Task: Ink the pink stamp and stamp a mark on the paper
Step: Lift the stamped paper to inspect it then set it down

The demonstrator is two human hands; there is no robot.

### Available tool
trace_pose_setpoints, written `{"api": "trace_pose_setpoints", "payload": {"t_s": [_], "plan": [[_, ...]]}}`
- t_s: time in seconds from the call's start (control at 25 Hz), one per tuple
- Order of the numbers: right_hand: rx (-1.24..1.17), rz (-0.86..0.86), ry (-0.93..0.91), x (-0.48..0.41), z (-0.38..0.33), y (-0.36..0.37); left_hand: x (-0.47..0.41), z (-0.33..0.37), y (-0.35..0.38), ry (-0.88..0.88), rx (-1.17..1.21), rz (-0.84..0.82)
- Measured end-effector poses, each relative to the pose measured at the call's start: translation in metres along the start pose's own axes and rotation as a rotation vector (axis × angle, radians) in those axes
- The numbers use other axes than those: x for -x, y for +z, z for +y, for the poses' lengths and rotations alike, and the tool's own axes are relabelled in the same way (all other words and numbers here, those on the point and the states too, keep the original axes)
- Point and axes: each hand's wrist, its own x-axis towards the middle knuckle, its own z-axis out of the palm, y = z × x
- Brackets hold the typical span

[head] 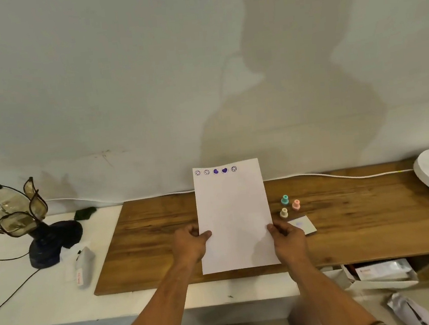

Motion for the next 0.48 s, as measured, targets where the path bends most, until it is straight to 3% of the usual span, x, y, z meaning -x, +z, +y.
{"api": "trace_pose_setpoints", "payload": {"t_s": [0.32,0.48], "plan": [[0.288,0.09,-0.052,-0.016,0.046,0.013,-0.02,-0.051,0.031,-0.037,-0.139,0.027],[0.407,0.077,-0.136,-0.023,0.063,0.023,-0.023,-0.061,0.041,0.062,-0.175,0.047]]}}
